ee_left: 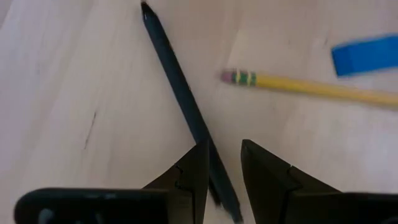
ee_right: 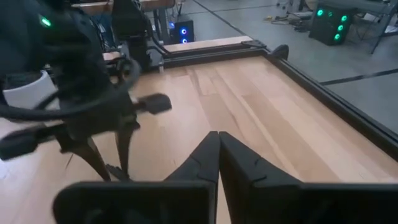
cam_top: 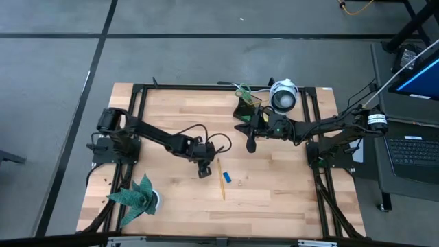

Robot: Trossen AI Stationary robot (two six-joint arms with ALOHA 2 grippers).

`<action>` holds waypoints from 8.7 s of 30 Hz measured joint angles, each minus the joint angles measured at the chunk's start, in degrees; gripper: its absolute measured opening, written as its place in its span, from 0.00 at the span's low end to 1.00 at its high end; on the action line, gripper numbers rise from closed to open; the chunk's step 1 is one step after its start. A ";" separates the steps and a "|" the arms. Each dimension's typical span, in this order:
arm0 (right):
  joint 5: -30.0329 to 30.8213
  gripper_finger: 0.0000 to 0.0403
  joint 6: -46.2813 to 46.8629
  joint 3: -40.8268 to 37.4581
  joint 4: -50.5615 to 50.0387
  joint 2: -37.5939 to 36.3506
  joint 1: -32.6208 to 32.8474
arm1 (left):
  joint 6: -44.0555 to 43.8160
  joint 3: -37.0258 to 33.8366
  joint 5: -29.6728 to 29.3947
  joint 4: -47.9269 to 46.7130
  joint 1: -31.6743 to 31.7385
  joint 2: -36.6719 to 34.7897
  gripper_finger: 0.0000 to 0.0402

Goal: Pick and place office supplies into organizer
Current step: Put the black pen into the metal mesh desk organizer

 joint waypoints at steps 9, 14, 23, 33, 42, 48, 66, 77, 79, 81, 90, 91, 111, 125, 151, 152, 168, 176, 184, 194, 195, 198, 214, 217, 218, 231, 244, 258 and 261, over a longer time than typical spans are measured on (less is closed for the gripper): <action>0.07 0.04 -0.12 0.00 0.72 0.00 0.00 | 0.84 0.36 3.56 3.84 2.98 4.02 0.22; 0.07 0.06 -0.14 0.00 0.82 0.00 0.00 | 1.18 0.35 5.94 3.96 3.64 4.11 0.22; 0.09 0.04 -0.14 0.00 0.82 0.00 0.00 | 5.96 0.18 0.74 3.44 3.11 4.18 0.22; 0.09 0.04 -0.06 0.00 0.79 0.00 0.00 | 4.99 0.11 -4.08 2.69 3.16 4.44 0.22; 0.10 0.04 -0.10 0.00 0.79 0.00 -0.01 | 8.89 -0.13 -9.77 2.40 2.20 4.17 0.22; 0.11 0.02 -0.14 0.00 0.77 0.00 -0.02 | 14.42 -0.42 -15.56 1.03 -0.42 2.67 0.22; 0.11 0.06 -1.41 0.00 0.75 0.00 0.00 | 12.94 -0.17 -16.49 1.23 0.67 2.37 0.30; 0.11 0.06 -1.41 0.00 0.73 0.00 0.00 | 8.43 0.09 -9.49 -1.02 5.31 2.85 0.30; 0.11 0.06 -1.41 0.00 0.72 0.00 0.00 | 8.41 0.24 -8.43 -1.07 6.05 3.20 0.30; 0.11 0.06 -1.41 0.00 0.74 0.00 -0.02 | 8.39 0.26 -6.52 -1.22 6.78 3.35 0.30; 0.11 0.06 -1.41 0.00 0.73 0.00 -0.02 | 7.86 0.37 -1.53 -3.65 7.75 4.20 0.22; 0.11 0.06 -1.41 0.00 0.73 0.00 0.00 | 8.06 0.39 -1.41 -3.82 7.74 4.20 0.19; 0.11 0.06 -1.60 0.00 0.97 0.00 -0.02 | 21.64 -0.26 -14.11 -4.78 4.51 -4.36 0.06; -0.29 0.06 -5.87 0.00 -0.08 0.00 0.26 | 32.92 -1.99 -9.23 5.08 10.15 -19.23 0.07; -4.52 0.29 -4.07 0.02 16.89 4.49 0.31 | 36.45 -18.82 20.30 49.27 19.21 -22.94 0.07; -4.52 0.31 -3.99 0.02 18.24 5.10 0.31 | 36.47 -18.82 20.30 49.73 19.23 -22.83 0.07; -6.03 0.31 -8.91 12.35 6.70 10.49 1.51 | 36.67 -18.84 20.25 50.29 19.34 -21.00 0.07; -5.99 0.31 -10.03 12.48 5.29 10.49 1.51 | 37.59 -18.83 20.27 50.35 19.34 -21.00 0.07; -5.39 0.31 -13.22 12.48 1.93 7.59 1.49 | 37.57 -18.82 20.27 49.78 19.31 -21.04 0.07; -4.17 0.18 -13.21 12.48 -3.87 3.80 1.51 | 37.85 -18.78 19.97 49.92 19.36 -21.39 0.07; -4.19 0.16 -13.12 12.48 -3.84 3.80 1.51 | 37.85 -18.78 19.92 49.95 19.36 -21.39 0.07; -4.20 0.11 -11.69 12.46 -3.83 3.80 1.51 | 37.89 -18.78 19.88 49.93 19.36 -21.39 0.07; -5.44 0.30 -11.70 12.44 -1.72 3.76 1.46 | 38.08 -18.78 20.27 49.71 19.31 -21.39 0.07; -5.51 0.30 -11.72 12.44 -1.71 3.76 1.46 | 38.07 -18.78 20.25 49.73 19.31 -21.39 0.07; -5.51 0.30 -11.72 12.44 -1.68 3.76 1.46 | 38.07 -18.78 20.25 49.71 19.31 -21.39 0.07; -6.10 0.10 -11.94 12.44 1.19 3.76 1.46 | 38.00 -18.78 19.88 49.79 19.34 -21.37 0.07; -3.97 0.10 -11.92 12.44 0.33 3.73 1.15 | 38.05 -18.78 16.91 49.18 19.31 -21.98 0.20; 11.15 0.10 -11.86 12.46 -4.71 3.52 -4.73 | 39.53 -18.79 15.57 36.48 19.31 -31.00 0.08; 17.33 0.10 -11.68 12.46 -7.43 2.94 -6.12 | 40.38 -18.80 15.55 33.76 19.31 -31.94 0.02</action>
